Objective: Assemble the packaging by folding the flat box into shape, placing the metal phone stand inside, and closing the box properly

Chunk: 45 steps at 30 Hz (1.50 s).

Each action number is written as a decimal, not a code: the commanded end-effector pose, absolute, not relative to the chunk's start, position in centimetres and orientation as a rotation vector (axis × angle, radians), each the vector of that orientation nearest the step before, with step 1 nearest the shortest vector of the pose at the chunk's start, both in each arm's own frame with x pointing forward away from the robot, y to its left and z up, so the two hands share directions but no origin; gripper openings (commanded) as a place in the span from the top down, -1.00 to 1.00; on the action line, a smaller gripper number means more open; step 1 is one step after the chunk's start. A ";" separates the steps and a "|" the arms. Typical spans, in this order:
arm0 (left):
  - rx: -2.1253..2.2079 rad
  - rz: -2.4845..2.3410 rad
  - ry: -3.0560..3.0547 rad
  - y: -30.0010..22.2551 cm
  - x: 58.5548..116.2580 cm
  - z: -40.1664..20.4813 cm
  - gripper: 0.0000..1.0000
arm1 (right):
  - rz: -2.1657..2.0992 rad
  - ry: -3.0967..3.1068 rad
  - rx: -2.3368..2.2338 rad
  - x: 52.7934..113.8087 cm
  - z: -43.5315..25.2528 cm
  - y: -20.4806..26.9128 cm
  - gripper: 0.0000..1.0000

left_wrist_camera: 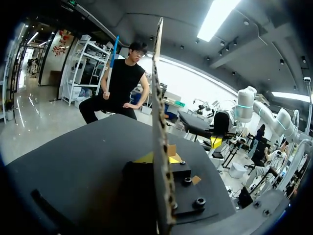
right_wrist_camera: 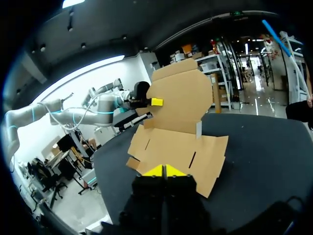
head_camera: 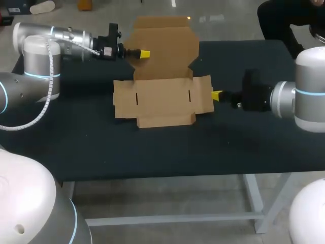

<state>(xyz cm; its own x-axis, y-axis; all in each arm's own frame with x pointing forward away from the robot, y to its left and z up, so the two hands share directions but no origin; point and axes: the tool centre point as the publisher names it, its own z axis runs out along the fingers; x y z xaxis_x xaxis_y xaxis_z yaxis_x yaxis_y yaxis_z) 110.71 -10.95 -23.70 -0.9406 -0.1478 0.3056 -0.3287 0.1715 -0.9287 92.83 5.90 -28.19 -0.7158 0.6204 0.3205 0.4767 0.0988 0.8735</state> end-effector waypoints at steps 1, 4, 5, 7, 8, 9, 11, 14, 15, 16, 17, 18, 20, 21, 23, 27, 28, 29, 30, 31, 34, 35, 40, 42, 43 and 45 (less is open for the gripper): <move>0.469 1.876 -2.289 -10.9 110.7 -23.7 1.00 | 1.694 2.225 1.118 92.8 -28.3 5.9 1.00; 0.460 1.941 -2.284 -11.0 109.9 -23.7 1.00 | 1.695 2.236 1.072 92.3 -28.6 7.6 1.00; 0.469 1.970 -2.301 -10.9 109.7 -23.7 1.00 | 1.690 2.235 1.061 92.2 -28.7 8.1 1.00; 0.464 2.012 -2.292 -10.7 109.4 -23.5 1.00 | 1.642 2.251 1.034 91.7 -29.1 9.0 1.00; 0.461 2.028 -2.287 -10.6 109.3 -23.3 1.00 | 1.640 2.252 1.024 91.5 -29.2 9.3 1.00; 0.459 2.033 -2.289 -10.5 109.2 -23.1 1.00 | 1.640 2.259 1.017 91.2 -29.4 9.7 1.00; 0.440 2.044 -2.284 -10.4 108.9 -22.6 1.00 | 1.614 2.273 0.996 90.6 -29.7 10.4 1.00; 0.403 2.073 -2.295 -10.6 108.2 -21.6 1.00 | 1.599 2.277 0.967 89.9 -30.2 11.0 1.00; 0.391 2.074 -2.307 -10.7 108.0 -21.3 1.00 | 1.614 2.274 0.963 89.8 -30.3 11.1 1.00; 0.376 2.077 -2.316 -10.8 107.7 -21.0 1.00 | 1.615 2.273 0.963 89.6 -30.6 11.2 1.00; 0.369 2.079 -2.329 -10.9 107.5 -20.8 1.00 | 1.605 2.274 0.956 89.5 -30.9 11.4 1.00; 0.362 2.076 -2.351 -11.0 107.3 -20.6 1.00 | 1.604 2.275 0.957 89.3 -31.2 11.5 1.00; 0.352 2.086 -2.360 -11.2 107.0 -20.2 1.00 | 1.608 2.277 0.955 89.2 -31.6 11.4 1.00; 0.347 2.085 -2.373 -11.3 106.8 -19.9 1.00 | 1.606 2.278 0.958 89.2 -31.7 11.4 1.00; 0.338 2.091 -2.380 -11.4 106.4 -19.4 1.00 | 1.619 2.275 0.955 89.0 -31.8 11.3 1.00; 0.310 2.096 -2.396 -11.7 105.4 -18.5 1.00 | 1.619 2.265 0.951 88.6 -32.2 11.2 1.00; 0.307 2.095 -2.399 -11.8 105.2 -18.3 1.00 | 1.624 2.261 0.951 88.5 -32.3 11.2 1.00; 0.303 2.093 -2.407 -11.8 105.1 -18.1 1.00 | 1.627 2.259 0.949 88.4 -32.4 11.1 1.00; 0.300 2.094 -2.414 -11.9 104.8 -17.8 1.00 | 1.613 2.254 0.946 88.3 -32.6 11.2 1.00; 0.293 2.093 -2.417 -12.0 104.6 -17.7 1.00 | 1.615 2.254 0.946 88.2 -32.6 11.2 1.00; 0.281 2.096 -2.423 -12.1 103.9 -16.9 1.00 | 1.608 2.251 0.943 87.9 -33.0 11.4 1.00; 0.276 2.097 -2.429 -12.2 103.7 -16.7 1.00 | 1.617 2.250 0.937 87.8 -33.1 11.5 1.00; 0.250 2.099 -2.435 -12.6 102.4 -15.8 1.00 | 1.610 2.256 0.913 87.2 -33.3 12.2 1.00; 0.243 2.095 -2.442 -12.7 101.9 -15.6 1.00 | 1.616 2.252 0.905 86.9 -33.3 12.4 1.00; 0.240 2.094 -2.445 -12.8 101.7 -15.5 1.00 | 1.616 2.247 0.898 86.7 -33.3 12.4 1.00; 0.233 2.092 -2.447 -12.9 101.2 -15.2 1.00 | 1.623 2.243 0.888 86.4 -33.4 12.6 1.00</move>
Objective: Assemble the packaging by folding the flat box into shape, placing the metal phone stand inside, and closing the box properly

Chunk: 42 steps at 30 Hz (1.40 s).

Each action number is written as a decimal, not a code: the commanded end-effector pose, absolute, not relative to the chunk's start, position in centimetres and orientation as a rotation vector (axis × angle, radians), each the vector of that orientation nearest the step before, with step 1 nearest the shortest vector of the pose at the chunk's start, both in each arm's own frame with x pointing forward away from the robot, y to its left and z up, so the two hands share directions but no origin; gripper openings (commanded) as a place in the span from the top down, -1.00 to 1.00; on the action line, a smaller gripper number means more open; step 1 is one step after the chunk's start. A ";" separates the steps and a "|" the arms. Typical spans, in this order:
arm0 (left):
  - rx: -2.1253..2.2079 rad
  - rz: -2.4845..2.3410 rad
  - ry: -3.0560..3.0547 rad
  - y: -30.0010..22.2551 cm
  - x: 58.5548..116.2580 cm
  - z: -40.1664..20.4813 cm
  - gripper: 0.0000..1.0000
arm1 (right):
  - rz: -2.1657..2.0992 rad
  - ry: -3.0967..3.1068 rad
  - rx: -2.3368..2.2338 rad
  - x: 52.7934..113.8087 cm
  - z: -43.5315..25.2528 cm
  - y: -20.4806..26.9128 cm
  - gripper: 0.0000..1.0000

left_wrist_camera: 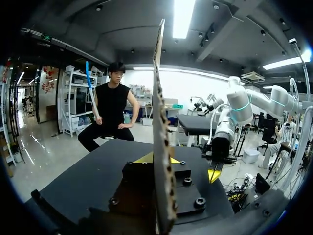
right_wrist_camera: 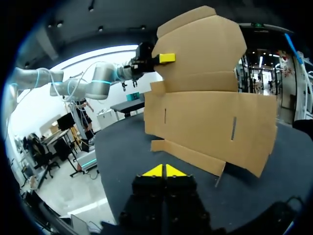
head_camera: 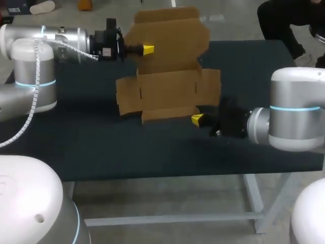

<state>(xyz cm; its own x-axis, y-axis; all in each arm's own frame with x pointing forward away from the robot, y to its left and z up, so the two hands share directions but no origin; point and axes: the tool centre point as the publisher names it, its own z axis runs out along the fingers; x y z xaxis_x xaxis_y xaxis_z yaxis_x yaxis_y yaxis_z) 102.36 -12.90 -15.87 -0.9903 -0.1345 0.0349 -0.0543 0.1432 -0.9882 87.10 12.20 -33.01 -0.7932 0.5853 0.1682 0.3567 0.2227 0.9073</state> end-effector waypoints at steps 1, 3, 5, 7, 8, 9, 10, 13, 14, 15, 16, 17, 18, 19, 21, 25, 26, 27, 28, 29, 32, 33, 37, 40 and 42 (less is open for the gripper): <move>-0.212 -1.982 2.317 -13.0 101.0 -15.1 1.00 | 1.619 2.244 0.885 86.3 -33.4 12.7 1.00; -0.206 -1.980 2.320 -13.1 100.5 -14.9 1.00 | 1.613 2.247 0.877 86.0 -33.6 13.0 1.00; -0.201 -1.977 2.321 -13.1 100.1 -14.6 1.00 | 1.600 2.248 0.866 85.7 -33.7 13.2 1.00; -0.194 -1.978 2.321 -13.1 99.7 -14.4 1.00 | 1.601 2.247 0.862 85.5 -33.7 13.2 1.00; -0.189 -1.982 2.323 -13.1 99.5 -14.2 1.00 | 1.598 2.245 0.858 85.3 -33.8 13.2 1.00; -0.188 -1.982 2.324 -13.1 99.4 -14.1 1.00 | 1.594 2.246 0.857 85.2 -33.8 13.2 1.00; -0.181 -1.990 2.328 -13.1 99.2 -14.0 1.00 | 1.593 2.246 0.855 85.0 -33.9 13.3 1.00; -0.182 -2.018 2.346 -13.0 98.9 -13.7 1.00 | 1.582 2.244 0.854 84.7 -34.1 13.2 1.00; -0.191 -2.020 2.357 -13.0 98.8 -13.7 1.00 | 1.583 2.243 0.854 84.5 -34.2 13.2 1.00; -0.194 -2.035 2.380 -13.0 98.7 -13.7 1.00 | 1.581 2.241 0.855 84.4 -34.3 13.2 1.00; -0.202 -2.043 2.383 -13.0 98.6 -13.6 1.00 | 1.580 2.240 0.856 84.3 -34.3 13.2 1.00; -0.215 -2.034 2.394 -13.0 98.5 -13.6 1.00 | 1.581 2.239 0.857 84.2 -34.3 13.2 1.00; -0.222 -2.039 2.407 -12.9 98.4 -13.7 1.00 | 1.579 2.237 0.857 84.1 -34.3 13.2 1.00; -0.232 -2.049 2.413 -12.9 98.3 -13.7 1.00 | 1.578 2.236 0.854 84.0 -34.3 13.2 1.00; -0.241 -2.030 2.437 -12.9 98.2 -14.0 1.00 | 1.570 2.236 0.839 83.9 -34.3 13.3 1.00; -0.260 -2.032 2.458 -12.9 98.6 -14.6 1.00 | 1.558 2.243 0.822 83.8 -34.3 13.6 1.00; -0.275 -2.034 2.473 -13.0 98.7 -14.7 1.00 | 1.556 2.246 0.816 83.7 -34.4 13.7 1.00; -0.283 -2.038 2.477 -13.0 98.8 -14.8 1.00 | 1.557 2.248 0.813 83.7 -34.4 13.8 1.00; -0.290 -2.041 2.485 -13.0 98.9 -15.0 1.00 | 1.554 2.253 0.809 83.6 -34.5 14.0 1.00; -0.309 -2.049 2.484 -13.0 99.0 -15.1 1.00 | 1.552 2.255 0.808 83.6 -34.6 14.1 1.00; -0.325 -2.071 2.479 -12.9 99.4 -15.3 1.00 | 1.553 2.260 0.806 83.5 -34.8 14.3 1.00; -0.326 -2.071 2.478 -12.9 99.5 -15.4 1.00 | 1.554 2.262 0.804 83.5 -34.8 14.4 1.00; -0.335 -2.080 2.480 -12.9 99.7 -15.6 1.00 | 1.546 2.272 0.794 83.4 -34.9 14.6 1.00; -0.338 -2.083 2.486 -12.9 99.9 -15.9 1.00 | 1.541 2.276 0.789 83.5 -34.9 14.7 1.00; -0.341 -2.082 2.483 -12.9 100.1 -16.1 1.00 | 1.539 2.279 0.788 83.6 -35.0 14.8 1.00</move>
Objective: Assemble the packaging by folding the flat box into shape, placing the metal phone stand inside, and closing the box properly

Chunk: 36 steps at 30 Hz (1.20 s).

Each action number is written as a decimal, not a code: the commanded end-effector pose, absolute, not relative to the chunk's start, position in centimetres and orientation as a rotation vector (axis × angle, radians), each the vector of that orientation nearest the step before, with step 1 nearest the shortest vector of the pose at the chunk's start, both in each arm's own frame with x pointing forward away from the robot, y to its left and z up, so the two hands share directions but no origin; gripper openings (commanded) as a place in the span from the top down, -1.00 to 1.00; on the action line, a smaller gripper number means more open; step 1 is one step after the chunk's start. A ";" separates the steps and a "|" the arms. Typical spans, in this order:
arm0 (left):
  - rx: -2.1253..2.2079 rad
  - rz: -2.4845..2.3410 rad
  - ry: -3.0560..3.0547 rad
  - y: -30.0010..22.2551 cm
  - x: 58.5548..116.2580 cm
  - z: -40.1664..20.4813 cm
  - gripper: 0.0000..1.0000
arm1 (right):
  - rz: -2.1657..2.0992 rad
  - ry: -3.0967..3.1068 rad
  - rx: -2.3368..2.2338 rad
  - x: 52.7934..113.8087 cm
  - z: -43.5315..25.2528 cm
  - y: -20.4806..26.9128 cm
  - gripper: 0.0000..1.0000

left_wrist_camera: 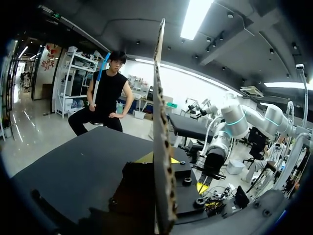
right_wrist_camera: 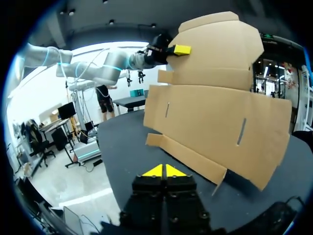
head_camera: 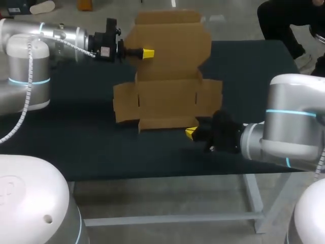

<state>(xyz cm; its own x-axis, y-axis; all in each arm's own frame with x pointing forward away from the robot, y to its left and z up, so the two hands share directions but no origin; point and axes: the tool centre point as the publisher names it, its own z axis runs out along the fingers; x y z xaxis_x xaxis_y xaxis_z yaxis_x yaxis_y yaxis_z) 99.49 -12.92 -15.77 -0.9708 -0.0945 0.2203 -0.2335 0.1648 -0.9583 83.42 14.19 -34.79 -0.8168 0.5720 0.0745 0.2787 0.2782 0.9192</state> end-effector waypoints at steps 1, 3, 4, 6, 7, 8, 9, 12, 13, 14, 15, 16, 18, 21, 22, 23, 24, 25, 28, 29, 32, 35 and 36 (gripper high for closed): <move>0.319 1.937 -2.306 -12.9 100.2 -16.2 1.00 | 1.537 2.282 0.788 83.6 -35.1 14.9 1.00; 0.316 1.947 -2.325 -13.0 100.3 -16.4 1.00 | 1.533 2.291 0.789 83.7 -35.4 15.2 1.00; 0.321 1.956 -2.327 -13.0 100.4 -16.5 1.00 | 1.531 2.296 0.789 83.8 -35.5 15.3 1.00; 0.322 1.962 -2.329 -13.0 100.5 -16.5 1.00 | 1.521 2.301 0.790 83.8 -35.8 15.6 1.00; 0.322 1.964 -2.328 -13.0 100.5 -16.5 1.00 | 1.526 2.301 0.792 83.9 -35.9 15.7 1.00; 0.329 1.968 -2.339 -13.0 100.6 -16.6 1.00 | 1.527 2.300 0.793 84.0 -36.0 15.7 1.00; 0.330 1.969 -2.339 -13.0 100.7 -16.6 1.00 | 1.526 2.298 0.796 84.0 -36.1 15.8 1.00; 0.332 1.974 -2.342 -13.0 100.8 -16.7 1.00 | 1.521 2.290 0.806 84.3 -36.4 15.9 1.00; 0.332 1.974 -2.343 -13.0 100.8 -16.7 1.00 | 1.522 2.290 0.806 84.4 -36.5 16.0 1.00; 0.330 1.974 -2.344 -13.0 100.8 -16.8 1.00 | 1.520 2.289 0.804 84.4 -36.5 16.1 1.00; 0.329 1.975 -2.345 -13.0 100.9 -16.8 1.00 | 1.507 2.291 0.802 84.5 -36.6 16.2 1.00; 0.329 1.976 -2.346 -13.0 100.9 -16.8 1.00 | 1.507 2.291 0.802 84.5 -36.7 16.2 1.00; 0.328 1.978 -2.348 -13.0 100.9 -16.8 1.00 | 1.489 2.285 0.846 84.7 -36.9 16.3 1.00; 0.333 1.975 -2.353 -13.0 100.8 -17.0 1.00 | 1.502 2.275 0.880 84.8 -37.0 16.2 1.00; 0.333 1.975 -2.353 -13.0 100.8 -17.0 1.00 | 1.502 2.275 0.880 84.8 -37.0 16.2 1.00; 0.333 1.975 -2.353 -13.0 100.8 -17.0 1.00 | 1.502 2.275 0.880 84.8 -37.0 16.2 1.00; 0.333 1.975 -2.353 -13.0 100.8 -17.0 1.00 | 1.502 2.275 0.880 84.8 -37.0 16.2 1.00; 0.333 1.975 -2.353 -13.0 100.8 -17.0 1.00 | 1.502 2.275 0.880 84.8 -37.0 16.2 1.00; 0.333 1.975 -2.353 -13.0 100.8 -17.0 1.00 | 1.502 2.275 0.880 84.8 -37.0 16.2 1.00; 0.333 1.975 -2.353 -13.0 100.8 -17.0 1.00 | 1.502 2.275 0.880 84.8 -37.0 16.2 1.00; 0.333 1.975 -2.353 -13.0 100.8 -17.0 1.00 | 1.489 2.271 0.867 85.0 -36.9 16.4 1.00; 0.328 2.013 -2.351 -12.8 100.8 -17.2 1.00 | 1.500 2.248 0.833 85.5 -37.4 17.0 1.00; 0.323 2.017 -2.348 -12.8 100.8 -17.2 1.00 | 1.504 2.238 0.827 85.6 -37.8 17.2 1.00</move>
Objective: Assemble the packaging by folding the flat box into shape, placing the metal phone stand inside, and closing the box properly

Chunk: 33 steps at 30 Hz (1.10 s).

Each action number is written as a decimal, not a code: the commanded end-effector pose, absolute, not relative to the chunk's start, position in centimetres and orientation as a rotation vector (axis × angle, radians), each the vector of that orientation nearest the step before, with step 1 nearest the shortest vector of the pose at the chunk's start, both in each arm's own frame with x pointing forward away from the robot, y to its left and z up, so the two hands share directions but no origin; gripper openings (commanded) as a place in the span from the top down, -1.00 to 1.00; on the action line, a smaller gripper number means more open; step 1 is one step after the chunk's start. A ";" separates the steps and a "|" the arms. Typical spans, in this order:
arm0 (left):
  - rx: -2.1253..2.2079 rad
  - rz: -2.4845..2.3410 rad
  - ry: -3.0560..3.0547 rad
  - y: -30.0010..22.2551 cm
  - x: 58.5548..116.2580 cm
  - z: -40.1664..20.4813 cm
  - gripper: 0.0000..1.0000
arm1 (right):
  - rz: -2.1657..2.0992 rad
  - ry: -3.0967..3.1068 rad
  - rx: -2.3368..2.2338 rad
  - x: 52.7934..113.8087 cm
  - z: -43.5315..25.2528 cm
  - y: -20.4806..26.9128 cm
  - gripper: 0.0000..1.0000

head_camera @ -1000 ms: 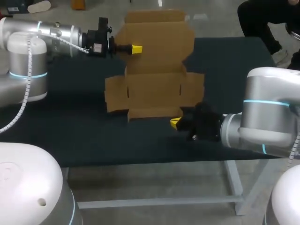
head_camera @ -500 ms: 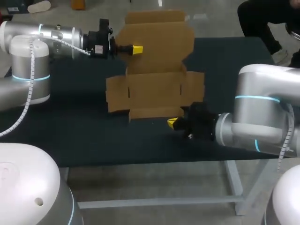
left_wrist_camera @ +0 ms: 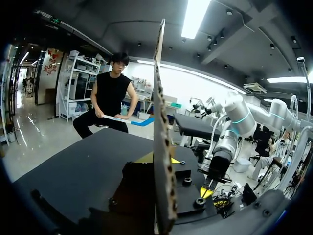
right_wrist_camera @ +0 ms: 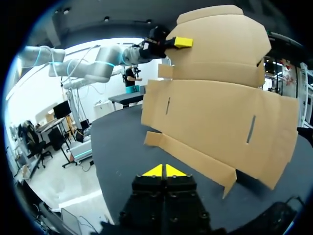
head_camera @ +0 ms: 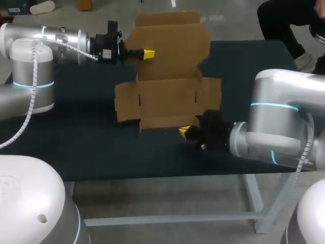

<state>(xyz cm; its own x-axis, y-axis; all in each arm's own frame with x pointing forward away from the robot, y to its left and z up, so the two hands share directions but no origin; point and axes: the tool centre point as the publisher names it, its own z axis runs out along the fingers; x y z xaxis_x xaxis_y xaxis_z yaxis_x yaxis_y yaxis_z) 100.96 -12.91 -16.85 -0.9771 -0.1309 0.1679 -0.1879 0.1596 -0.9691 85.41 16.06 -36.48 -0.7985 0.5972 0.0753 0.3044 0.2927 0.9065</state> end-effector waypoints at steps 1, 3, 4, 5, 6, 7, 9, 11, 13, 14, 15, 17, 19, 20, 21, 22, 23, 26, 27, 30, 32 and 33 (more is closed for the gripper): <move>0.320 2.027 -2.354 -12.7 100.8 -17.3 1.00 | 1.522 2.234 0.818 85.7 -38.1 17.3 1.00; 0.329 2.038 -2.360 -12.6 100.9 -17.4 1.00 | 1.533 2.216 0.813 85.8 -38.6 17.6 1.00; 0.332 2.041 -2.368 -12.6 100.9 -17.4 1.00 | 1.545 2.209 0.807 85.9 -38.8 17.7 1.00; 0.334 2.045 -2.370 -12.6 101.0 -17.5 1.00 | 1.555 2.197 0.800 85.9 -38.9 17.8 1.00; 0.334 2.045 -2.371 -12.5 101.1 -17.5 1.00 | 1.553 2.193 0.796 86.0 -39.1 18.0 1.00; 0.332 2.044 -2.371 -12.5 101.1 -17.6 1.00 | 1.554 2.195 0.791 86.0 -39.3 18.2 1.00; 0.329 2.044 -2.371 -12.4 101.2 -17.7 1.00 | 1.561 2.192 0.783 86.1 -39.6 18.6 1.00; 0.322 2.043 -2.371 -12.4 101.3 -17.7 1.00 | 1.561 2.193 0.777 86.2 -39.8 18.9 1.00; 0.304 2.045 -2.375 -12.5 101.3 -17.7 1.00 | 1.562 2.188 0.769 86.2 -39.9 19.1 1.00; 0.299 2.046 -2.377 -12.5 101.3 -17.7 1.00 | 1.560 2.186 0.767 86.2 -40.0 19.2 1.00; 0.292 2.050 -2.380 -12.5 101.2 -17.7 1.00 | 1.553 2.183 0.768 86.3 -40.1 19.3 1.00; 0.279 2.048 -2.383 -12.6 101.1 -17.7 1.00 | 1.547 2.171 0.769 86.3 -40.2 19.4 1.00; 0.275 2.047 -2.388 -12.6 100.9 -17.8 1.00 | 1.544 2.162 0.771 86.3 -40.3 19.5 1.00; 0.270 2.043 -2.394 -12.7 100.8 -17.9 1.00 | 1.536 2.156 0.775 86.3 -40.4 19.5 1.00; 0.269 2.042 -2.396 -12.7 100.8 -17.9 1.00 | 1.533 2.152 0.776 86.3 -40.4 19.5 1.00; 0.267 2.039 -2.400 -12.7 100.8 -18.0 1.00 | 1.533 2.148 0.778 86.3 -40.4 19.5 1.00; 0.267 2.036 -2.403 -12.8 100.7 -18.0 1.00 | 1.519 2.134 0.791 86.4 -40.5 19.5 1.00; 0.259 2.030 -2.412 -12.9 100.5 -18.1 1.00 | 1.498 2.101 0.825 86.6 -40.5 19.1 1.00; 0.256 2.028 -2.414 -12.9 100.5 -18.2 1.00 | 1.495 2.090 0.837 86.8 -40.5 18.9 1.00; 0.250 2.025 -2.417 -13.0 100.4 -18.2 1.00 | 1.486 2.070 0.862 87.4 -40.5 18.6 1.00; 0.247 2.023 -2.419 -13.0 100.4 -18.2 1.00 | 1.492 2.058 0.875 87.8 -40.6 18.4 1.00; 0.245 2.022 -2.422 -13.0 100.3 -18.2 1.00 | 1.489 2.054 0.882 88.0 -40.6 18.4 1.00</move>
